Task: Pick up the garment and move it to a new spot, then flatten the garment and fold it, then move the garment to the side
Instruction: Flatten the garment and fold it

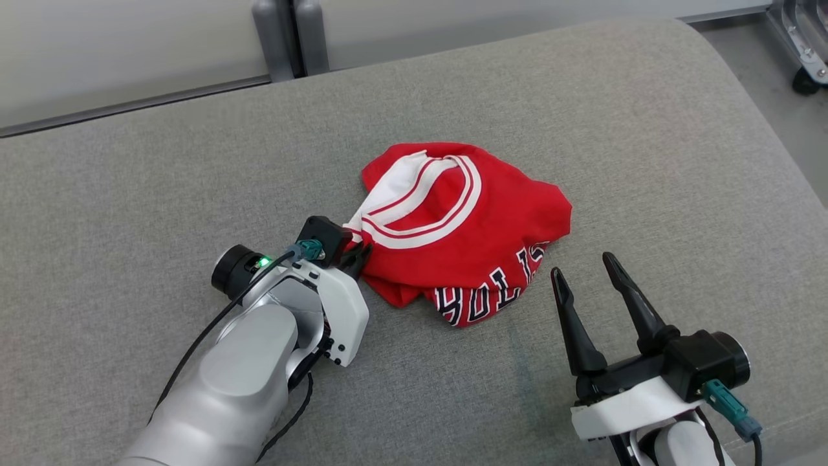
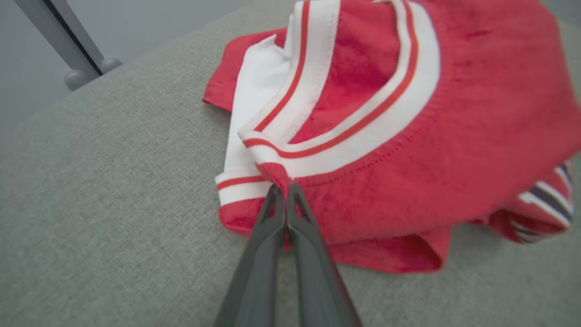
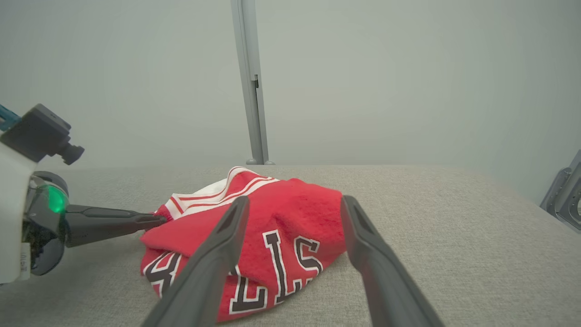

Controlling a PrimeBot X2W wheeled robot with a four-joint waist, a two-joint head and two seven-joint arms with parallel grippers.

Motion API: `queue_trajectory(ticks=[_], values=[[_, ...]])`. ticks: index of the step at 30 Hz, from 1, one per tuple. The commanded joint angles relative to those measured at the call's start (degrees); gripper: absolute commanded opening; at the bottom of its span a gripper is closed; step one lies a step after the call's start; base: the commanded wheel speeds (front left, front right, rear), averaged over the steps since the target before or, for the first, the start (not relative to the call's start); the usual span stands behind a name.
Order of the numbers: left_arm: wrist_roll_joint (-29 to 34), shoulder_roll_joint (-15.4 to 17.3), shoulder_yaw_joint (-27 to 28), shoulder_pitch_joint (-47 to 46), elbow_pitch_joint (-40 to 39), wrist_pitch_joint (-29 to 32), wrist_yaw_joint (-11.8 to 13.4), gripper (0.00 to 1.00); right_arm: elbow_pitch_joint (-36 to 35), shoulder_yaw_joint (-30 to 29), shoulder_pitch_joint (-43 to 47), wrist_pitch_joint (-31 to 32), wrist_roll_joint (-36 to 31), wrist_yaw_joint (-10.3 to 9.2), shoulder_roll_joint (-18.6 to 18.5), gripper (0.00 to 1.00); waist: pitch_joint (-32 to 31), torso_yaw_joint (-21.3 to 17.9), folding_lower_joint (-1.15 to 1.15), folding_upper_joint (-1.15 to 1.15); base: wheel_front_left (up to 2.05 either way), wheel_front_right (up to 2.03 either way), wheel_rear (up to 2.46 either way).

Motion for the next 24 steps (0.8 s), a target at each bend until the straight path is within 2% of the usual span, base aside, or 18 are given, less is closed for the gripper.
queue_trajectory(ticks=[1,6,9,14,20,24], values=[[-0.6,0.6,-0.4,0.2,-0.2,-0.4,0.0,0.00,0.2,0.2,0.3,-0.1,0.3,-0.04,-0.1,1.00,-0.7,-0.2,0.00,0.00,0.00,0.00,0.00],[-5.2,0.8,-3.3,0.8,-2.9,-1.2,0.0,0.00,0.4,0.8,1.3,-0.1,0.9,-0.03,-0.1,1.00,-3.1,-1.4,0.00,0.00,0.00,0.00,0.00],[-10.9,1.0,-4.5,0.7,-7.8,0.0,0.0,0.00,0.4,1.0,1.4,-0.1,1.4,-0.03,-0.1,1.00,-4.5,-2.5,0.00,0.00,0.00,0.00,0.00],[-18.7,3.3,-5.6,-2.5,-16.8,2.9,0.0,0.00,0.6,0.9,2.3,-0.1,2.7,-0.04,-0.1,1.00,-7.0,-5.6,0.00,0.00,0.00,0.00,0.00],[-29.0,4.0,-2.3,-7.8,-24.9,7.9,0.0,0.00,0.7,0.9,3.4,-0.1,4.3,-0.03,-0.1,1.00,-9.4,-9.8,0.00,0.00,0.00,0.00,0.00],[-33.3,1.8,1.6,-13.2,-27.1,9.5,0.6,0.00,0.8,0.8,3.7,-0.1,5.1,-0.03,-0.1,1.00,-10.5,-12.2,0.00,0.00,0.00,0.00,0.00]])
